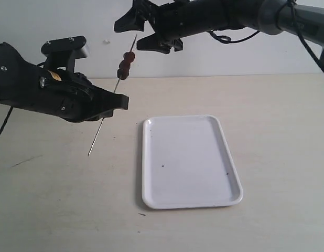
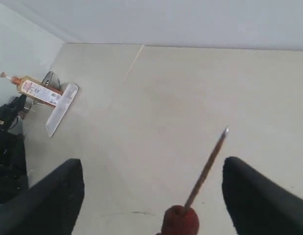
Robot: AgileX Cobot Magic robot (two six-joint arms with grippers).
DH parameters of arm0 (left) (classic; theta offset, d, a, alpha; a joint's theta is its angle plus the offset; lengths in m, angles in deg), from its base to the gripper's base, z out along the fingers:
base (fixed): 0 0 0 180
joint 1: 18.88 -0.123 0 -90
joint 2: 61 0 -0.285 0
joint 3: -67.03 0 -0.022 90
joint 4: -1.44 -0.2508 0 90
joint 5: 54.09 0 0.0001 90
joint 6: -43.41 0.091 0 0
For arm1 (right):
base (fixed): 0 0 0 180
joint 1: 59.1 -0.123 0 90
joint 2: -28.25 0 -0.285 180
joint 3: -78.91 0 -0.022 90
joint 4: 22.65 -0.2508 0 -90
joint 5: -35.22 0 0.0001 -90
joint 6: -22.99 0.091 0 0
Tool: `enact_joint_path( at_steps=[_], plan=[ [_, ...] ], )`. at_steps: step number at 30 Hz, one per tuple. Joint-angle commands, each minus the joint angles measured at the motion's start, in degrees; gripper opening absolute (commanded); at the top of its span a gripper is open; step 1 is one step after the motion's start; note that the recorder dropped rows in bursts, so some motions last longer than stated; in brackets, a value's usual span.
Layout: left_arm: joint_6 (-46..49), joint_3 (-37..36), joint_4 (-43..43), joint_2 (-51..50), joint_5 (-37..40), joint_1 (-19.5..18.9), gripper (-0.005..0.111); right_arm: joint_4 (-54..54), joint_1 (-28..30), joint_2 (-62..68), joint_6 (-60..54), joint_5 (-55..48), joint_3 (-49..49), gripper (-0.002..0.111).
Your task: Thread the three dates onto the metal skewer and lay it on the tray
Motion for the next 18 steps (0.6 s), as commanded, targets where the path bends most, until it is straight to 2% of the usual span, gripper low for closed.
enact_joint_path(
  at_steps=[1, 2, 4, 6, 8, 11, 13, 18],
  plan=[
    [0.68, 0.37, -0.21, 0.2, 1.15, 1.29, 0.0, 14.73, 2.36, -3.85, 5.77, -1.96, 0.15, 0.074],
    [0.54, 0.37, 0.72, 0.2, 1.67, 2.78, 0.0, 23.34, 2.88, -5.35, 8.15, -2.74, 0.15, 0.072],
    [0.35, 0.37, 3.34, 0.2, 2.27, 5.3, 0.0, 33.66, 3.29, -7.55, 9.34, -6.44, 0.15, 0.069],
    [0.35, 0.37, 5.17, 0.2, 2.15, 7.51, 0.0, 36.8, 4.23, -9.71, 9.58, -10.99, 0.15, 0.062],
    [0.35, 0.37, 7.07, -0.06, 1.92, 9.36, 0.0, 36.59, 4.88, -11.81, 9.48, -14.22, 0.15, 0.048],
    [0.35, 0.89, 10.43, -3.24, 1.67, 11.77, 0.0, 36.84, 5.44, -14.96, 9.82, -18.12, -0.2, 0.017],
    [0.35, 1.96, 12.64, -5.75, 1.67, 12.45, 0.0, 37.68, 5.54, -16.47, 13.21, -18.12, -1.29, 0.002],
    [0.35, 6.55, 16.11, -12.6, 1.57, 13.38, 0.0, 42.34, 5.54, -21.42, 15.12, -17.59, -6.2, 0.0]
  ],
)
